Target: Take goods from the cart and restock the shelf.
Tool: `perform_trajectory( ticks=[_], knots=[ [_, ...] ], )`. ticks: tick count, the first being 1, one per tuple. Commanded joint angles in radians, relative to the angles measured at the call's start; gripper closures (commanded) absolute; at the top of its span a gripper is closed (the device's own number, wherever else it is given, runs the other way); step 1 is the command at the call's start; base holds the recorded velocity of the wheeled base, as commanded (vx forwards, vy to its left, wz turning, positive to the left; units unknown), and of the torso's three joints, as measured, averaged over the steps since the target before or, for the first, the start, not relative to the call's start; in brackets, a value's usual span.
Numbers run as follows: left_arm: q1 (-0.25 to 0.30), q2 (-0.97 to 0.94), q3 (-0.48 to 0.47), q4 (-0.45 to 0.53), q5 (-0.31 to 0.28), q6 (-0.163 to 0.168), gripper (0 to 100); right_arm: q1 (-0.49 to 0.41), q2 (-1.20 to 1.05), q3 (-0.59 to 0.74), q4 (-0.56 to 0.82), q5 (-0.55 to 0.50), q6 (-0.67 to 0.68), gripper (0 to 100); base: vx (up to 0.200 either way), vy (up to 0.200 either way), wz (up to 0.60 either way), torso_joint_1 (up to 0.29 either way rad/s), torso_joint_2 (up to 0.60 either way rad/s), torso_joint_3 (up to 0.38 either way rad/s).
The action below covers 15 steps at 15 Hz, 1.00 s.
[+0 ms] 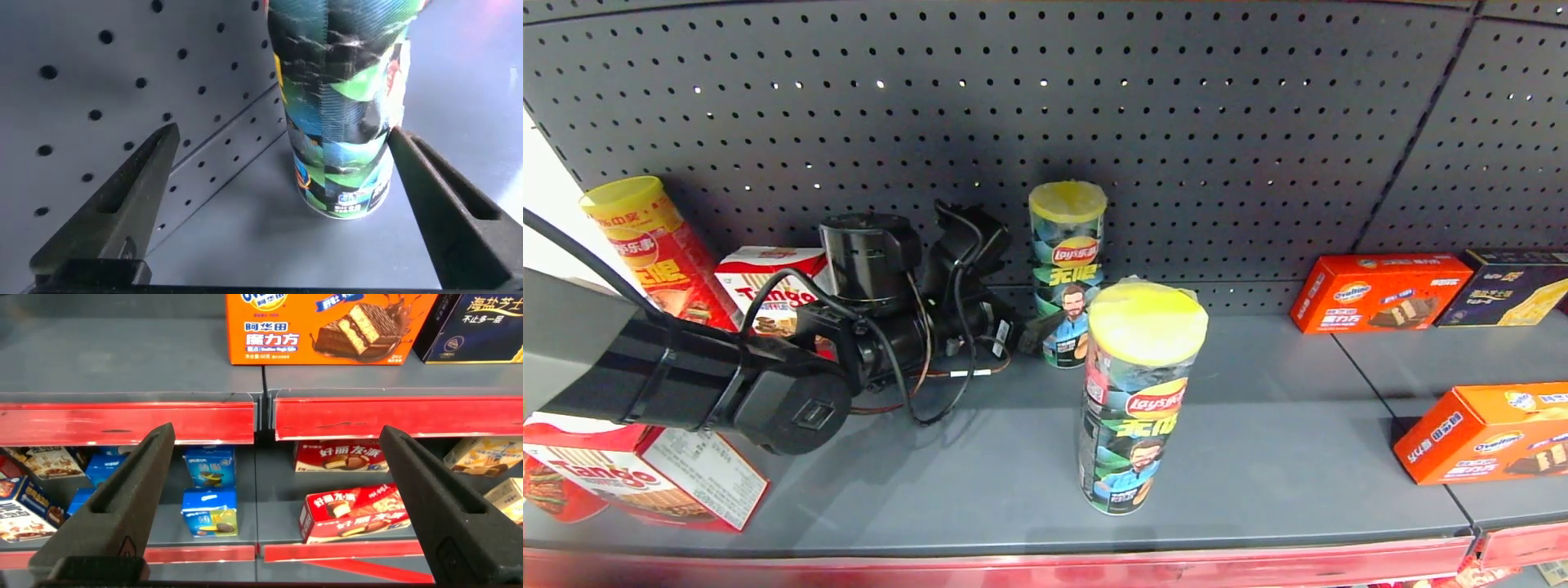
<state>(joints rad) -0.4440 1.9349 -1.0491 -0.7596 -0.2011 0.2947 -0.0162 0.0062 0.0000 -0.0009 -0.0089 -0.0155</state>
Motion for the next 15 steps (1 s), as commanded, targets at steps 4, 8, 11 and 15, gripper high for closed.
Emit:
perform_trajectory(
  ticks=[4,8,11,15],
  knots=[
    [0.025,-0.005,0.001,-0.001,0.011,-0.008,0,0.001,0.001,0.0,-0.001,0.001,-0.001,0,0.0,0.0,0.0,0.0,0.0,0.0],
    [0.022,-0.054,0.029,-0.003,0.006,-0.008,0,-0.001,0.001,0.0,0.001,0.0,0.0,0,0.0,0.0,0.0,0.0,0.0,0.0],
    [0.028,-0.109,0.118,-0.035,0.008,-0.006,0,-0.001,0.001,0.0,-0.001,0.0,-0.001,0,0.0,0.0,0.0,0.0,0.0,0.0],
    [0.056,-0.105,0.129,-0.049,0.106,0.001,0,0.001,0.001,0.0,-0.001,0.001,-0.001,0,0.0,0.0,0.0,0.0,0.0,0.0]
  ],
)
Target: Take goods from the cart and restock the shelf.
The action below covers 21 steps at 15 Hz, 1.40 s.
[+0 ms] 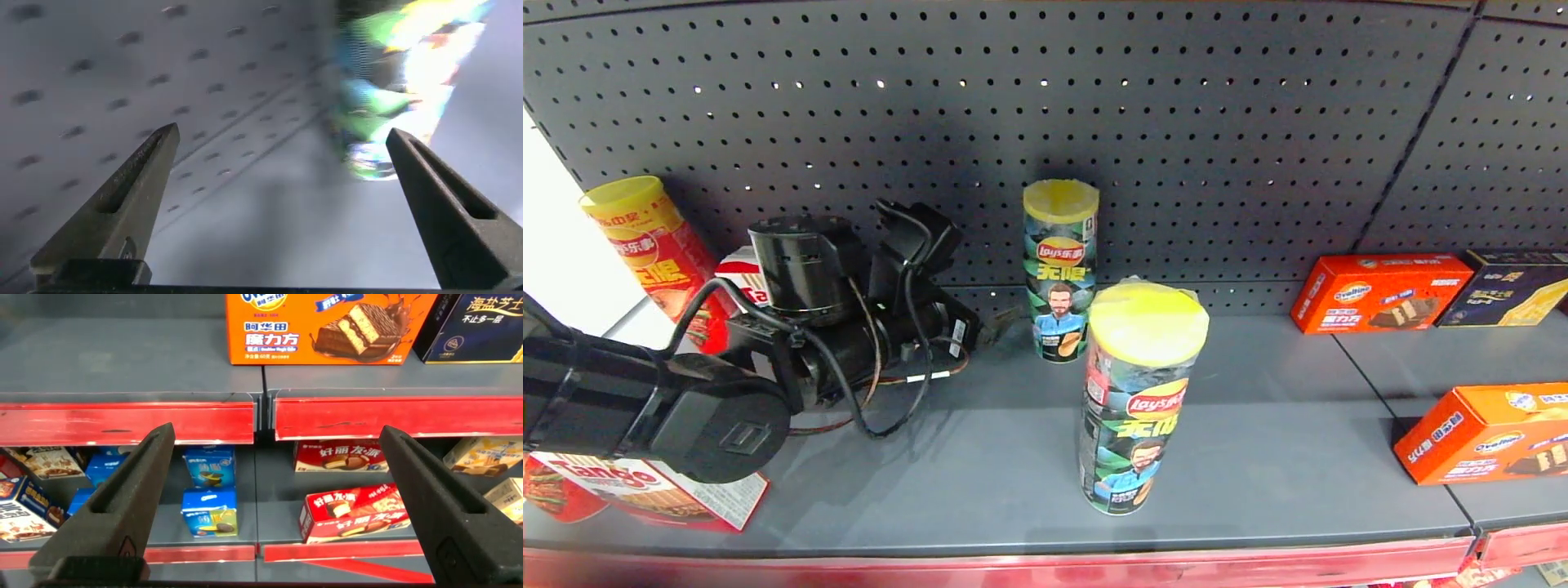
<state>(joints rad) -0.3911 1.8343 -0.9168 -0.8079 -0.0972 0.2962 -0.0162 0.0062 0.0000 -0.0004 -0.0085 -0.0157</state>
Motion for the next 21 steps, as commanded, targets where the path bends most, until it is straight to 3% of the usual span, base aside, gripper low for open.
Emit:
perform_trajectory(
  ticks=[1,3,21],
  knots=[
    [0.003,0.005,-0.011,0.001,0.016,0.003,0,0.001,0.001,0.0,-0.001,-0.001,-0.001,0,0.0,0.0,0.0,0.0,0.0,0.0],
    [0.001,0.037,-0.042,0.004,0.04,0.004,0,0.001,0.001,0.0,-0.001,0.001,0.0,0,0.0,0.0,0.0,0.0,0.0,0.0],
    [-0.023,0.128,-0.132,0.024,0.042,0.0,0,0.001,0.001,0.0,0.0,-0.001,-0.001,0,0.0,0.0,0.0,0.0,0.0,0.0]
  ],
)
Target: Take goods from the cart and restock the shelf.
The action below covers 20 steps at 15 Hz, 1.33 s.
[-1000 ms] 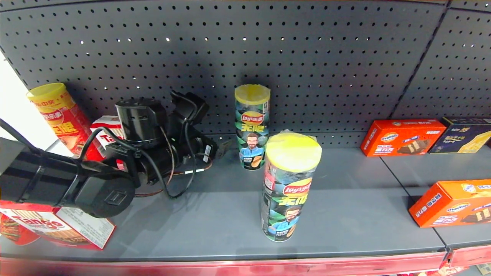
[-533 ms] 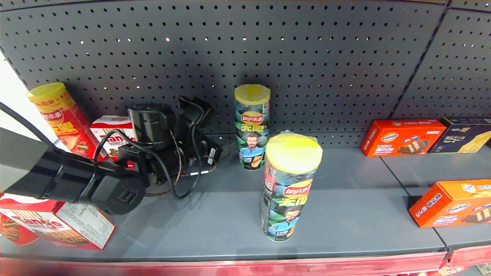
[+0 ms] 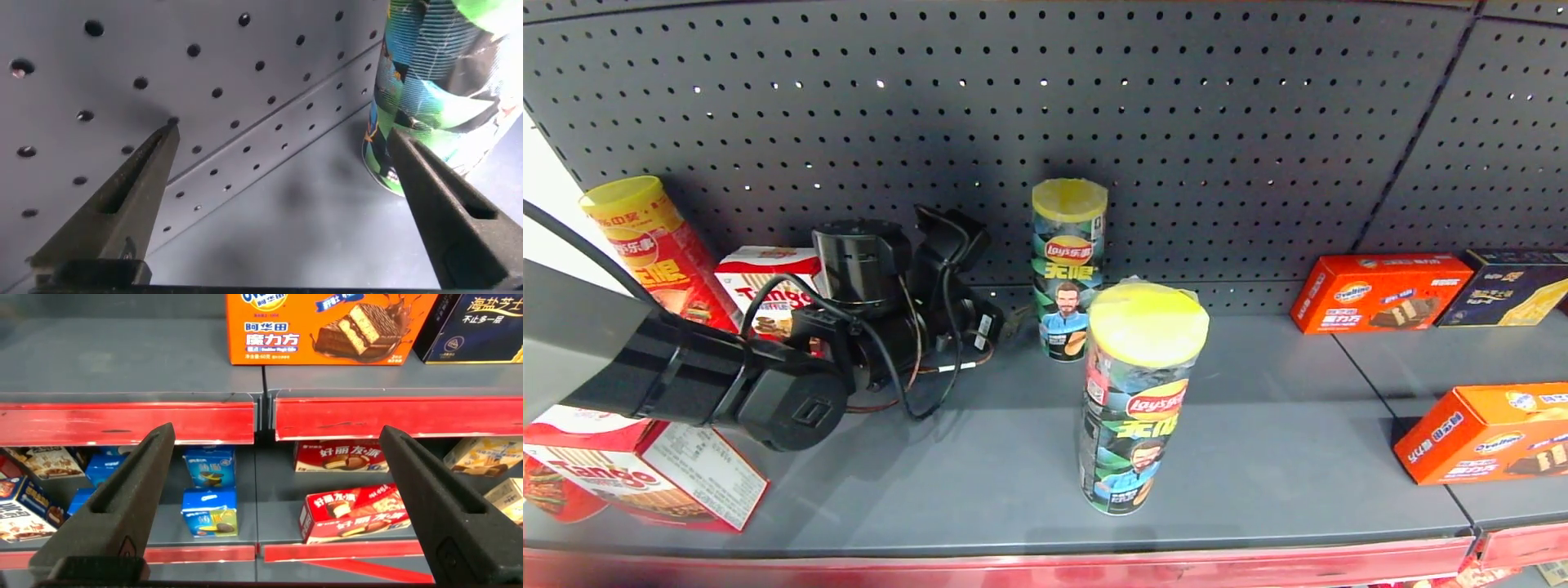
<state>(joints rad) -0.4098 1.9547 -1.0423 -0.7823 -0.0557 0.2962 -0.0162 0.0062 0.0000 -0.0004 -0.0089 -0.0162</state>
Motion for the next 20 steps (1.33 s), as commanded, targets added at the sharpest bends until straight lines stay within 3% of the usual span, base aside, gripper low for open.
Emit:
perform_trajectory(
  ticks=[1,7,11,13,20],
  knots=[
    [-0.006,0.009,-0.012,0.0,0.001,0.0,0,0.001,0.001,0.0,-0.001,0.0,0.001,0,0.0,0.0,0.0,0.0,0.0,0.0],
    [-0.015,0.007,-0.015,-0.003,0.002,0.003,0,0.001,0.001,0.0,-0.001,0.0,-0.001,0,0.0,0.0,0.0,0.0,0.0,0.0],
    [-0.012,-0.112,-0.002,0.002,0.005,0.003,0,0.001,0.001,0.0,0.0,0.0,0.001,0,0.0,0.0,0.0,0.0,0.0,0.0],
    [-0.007,-0.257,0.025,0.084,0.011,-0.005,0,-0.001,0.001,0.0,-0.001,0.0,-0.001,0,0.0,0.0,0.0,0.0,0.0,0.0],
    [-0.011,-0.786,0.366,0.1,0.047,-0.008,0,-0.001,0.001,0.0,0.0,0.0,0.001,0,0.0,0.0,0.0,0.0,0.0,0.0]
  ],
)
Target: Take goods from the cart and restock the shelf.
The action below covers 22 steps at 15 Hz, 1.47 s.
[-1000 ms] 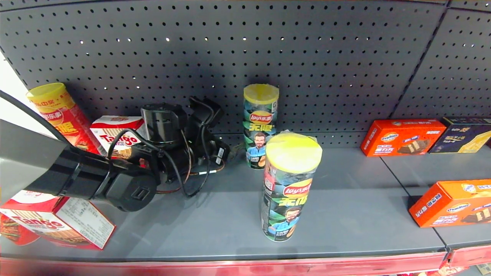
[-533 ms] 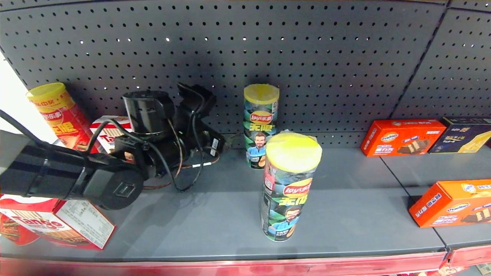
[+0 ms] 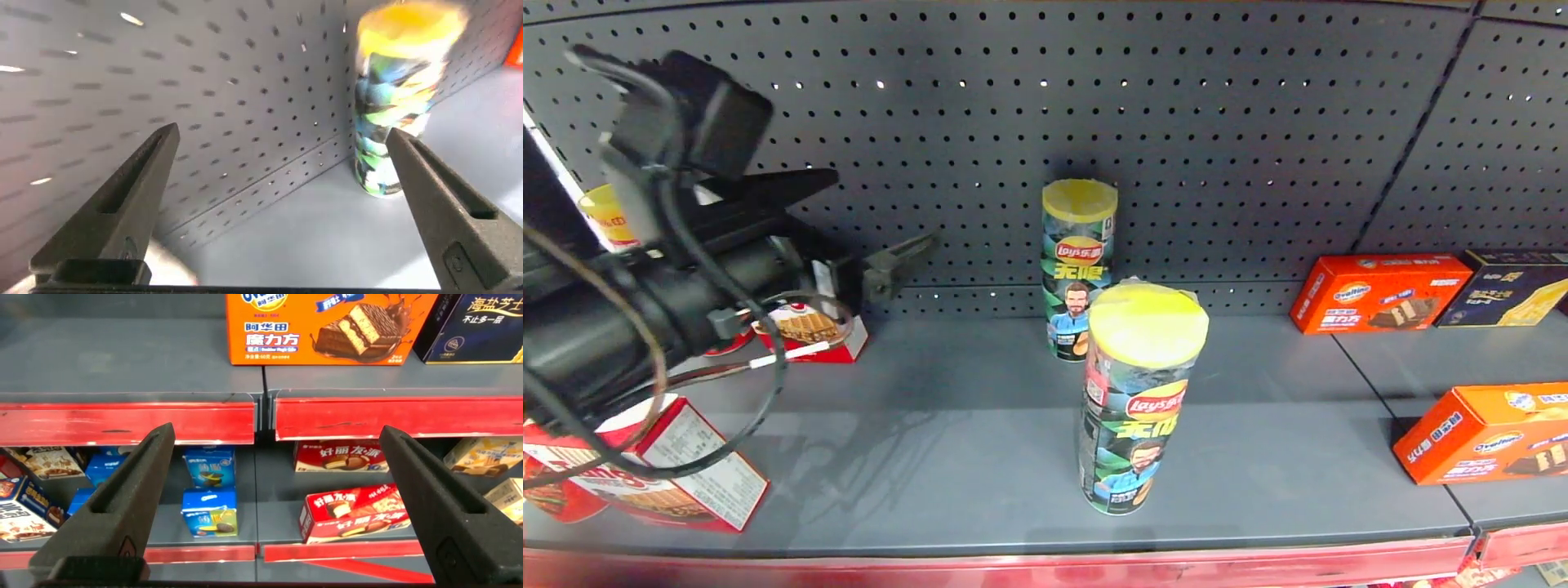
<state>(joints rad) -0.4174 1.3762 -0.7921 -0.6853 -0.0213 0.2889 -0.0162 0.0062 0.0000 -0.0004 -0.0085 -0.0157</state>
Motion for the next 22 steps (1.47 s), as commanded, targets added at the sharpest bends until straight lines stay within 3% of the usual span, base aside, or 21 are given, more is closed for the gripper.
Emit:
perform_trajectory(
  ticks=[1,3,6,8,9,10,11,12,13,14,16,18,22],
  knots=[
    [0.002,-0.25,0.156,0.001,0.023,0.001,0,0.001,0.001,0.0,-0.001,0.001,0.0,0,0.0,0.0,0.0,0.0,0.0,0.0],
    [-0.009,-0.46,0.304,0.003,0.03,-0.005,0,0.001,0.001,0.0,-0.001,-0.001,0.0,0,0.0,0.0,0.0,0.0,0.0,0.0],
    [-0.012,-0.74,0.406,0.05,0.03,-0.013,0,-0.001,0.001,0.0,-0.001,-0.001,0.0,0,0.0,0.0,0.0,0.0,0.0,0.0],
    [-0.011,-1.01,0.461,0.291,0.034,-0.014,0,-0.001,0.001,0.0,-0.001,0.001,0.0,0,0.0,0.0,0.0,0.0,0.0,0.0],
    [0.003,-1.184,0.476,0.497,0.034,-0.028,0,-0.001,0.001,0.0,0.0,-0.001,-0.001,0,0.0,0.0,0.0,0.0,0.0,0.0],
    [0.019,-1.217,0.475,0.546,0.035,-0.04,0,-0.001,0.001,0.0,-0.001,-0.001,-0.001,0,0.0,0.0,0.0,0.0,0.0,0.0],
    [0.178,-1.217,0.498,0.618,0.007,-0.106,0,-0.001,0.001,0.0,0.0,0.001,-0.001,0,0.0,0.0,0.0,0.0,0.0,0.0],
    [0.218,-1.214,0.527,0.616,-0.012,-0.113,0,0.001,0.001,0.0,-0.001,-0.001,0.0,0,0.0,0.0,0.0,0.0,0.0,0.0],
    [0.332,-1.23,0.626,0.61,-0.098,-0.122,0,0.001,0.001,0.0,-0.001,-0.001,-0.001,0,0.0,0.0,0.0,0.0,0.0,0.0],
    [0.355,-1.28,0.683,0.59,-0.114,-0.122,0,0.001,0.001,0.0,-0.001,-0.001,-0.001,0,0.0,0.0,0.0,0.0,0.0,0.0],
    [0.384,-1.312,0.792,0.509,-0.114,-0.113,0,0.001,0.001,0.0,0.0,0.001,0.0,0,0.0,0.0,0.0,0.0,0.0,0.0],
    [0.427,-1.369,0.792,0.59,-0.111,-0.116,0,0.001,0.001,0.0,-0.001,0.001,0.0,0,0.0,0.0,0.0,0.0,0.0,0.0],
    [0.422,-1.376,0.792,0.652,-0.114,-0.12,0,-0.001,0.001,0.0,0.0,0.001,0.0,0,0.0,0.0,0.0,0.0,0.0,0.0]
  ],
)
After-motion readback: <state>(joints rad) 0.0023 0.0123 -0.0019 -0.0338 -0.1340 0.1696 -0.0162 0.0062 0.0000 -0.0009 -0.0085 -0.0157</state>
